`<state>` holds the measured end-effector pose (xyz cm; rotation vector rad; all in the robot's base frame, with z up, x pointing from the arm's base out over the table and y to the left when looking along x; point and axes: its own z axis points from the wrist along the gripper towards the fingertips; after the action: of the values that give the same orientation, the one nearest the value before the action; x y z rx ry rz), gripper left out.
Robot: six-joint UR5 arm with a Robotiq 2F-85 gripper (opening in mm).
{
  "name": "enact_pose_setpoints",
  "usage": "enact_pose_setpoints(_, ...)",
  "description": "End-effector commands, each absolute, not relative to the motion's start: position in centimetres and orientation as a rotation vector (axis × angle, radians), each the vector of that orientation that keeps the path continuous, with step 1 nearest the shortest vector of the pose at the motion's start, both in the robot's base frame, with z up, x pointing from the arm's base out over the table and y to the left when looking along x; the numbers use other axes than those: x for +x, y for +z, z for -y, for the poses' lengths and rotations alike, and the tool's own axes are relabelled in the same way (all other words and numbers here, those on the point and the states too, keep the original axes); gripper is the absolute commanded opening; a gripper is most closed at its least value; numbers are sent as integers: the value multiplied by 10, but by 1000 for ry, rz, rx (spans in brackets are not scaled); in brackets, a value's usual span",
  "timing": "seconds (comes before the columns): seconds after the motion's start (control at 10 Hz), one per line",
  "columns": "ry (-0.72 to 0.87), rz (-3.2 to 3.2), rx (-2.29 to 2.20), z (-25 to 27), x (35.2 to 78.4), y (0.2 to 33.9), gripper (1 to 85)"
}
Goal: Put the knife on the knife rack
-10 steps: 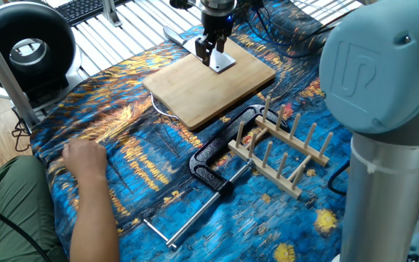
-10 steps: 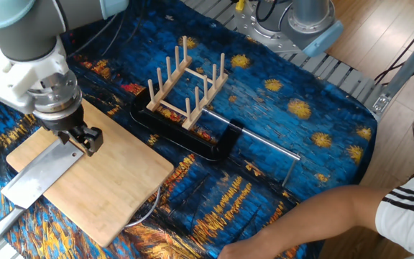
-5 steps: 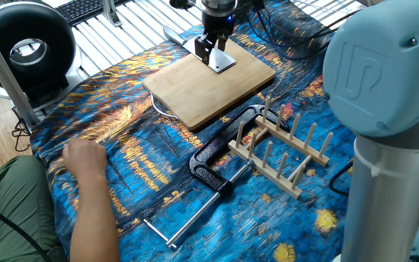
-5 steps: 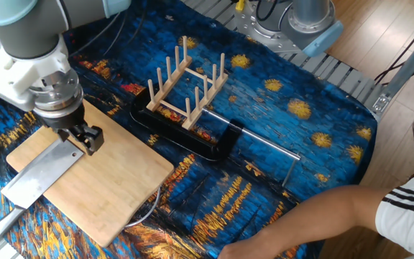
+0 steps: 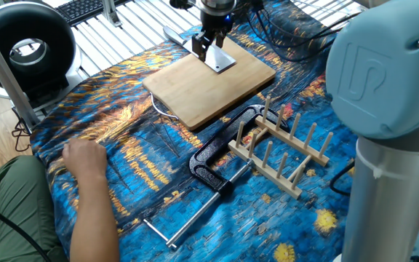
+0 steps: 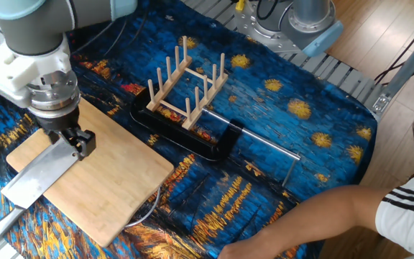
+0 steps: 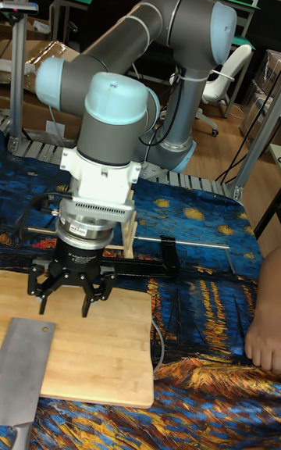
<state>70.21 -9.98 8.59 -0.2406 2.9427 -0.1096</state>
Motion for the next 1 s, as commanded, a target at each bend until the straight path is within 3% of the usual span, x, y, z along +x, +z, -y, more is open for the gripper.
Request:
enact_pose_setpoints(0.0,-183,-2903,-307,125,732,87,667)
enact_pose_setpoints(0.4,-135,-2907,-315,125,763,48,667)
enact_pose_setpoints(0.9,-36,-2956,-273,109,749,48,663)
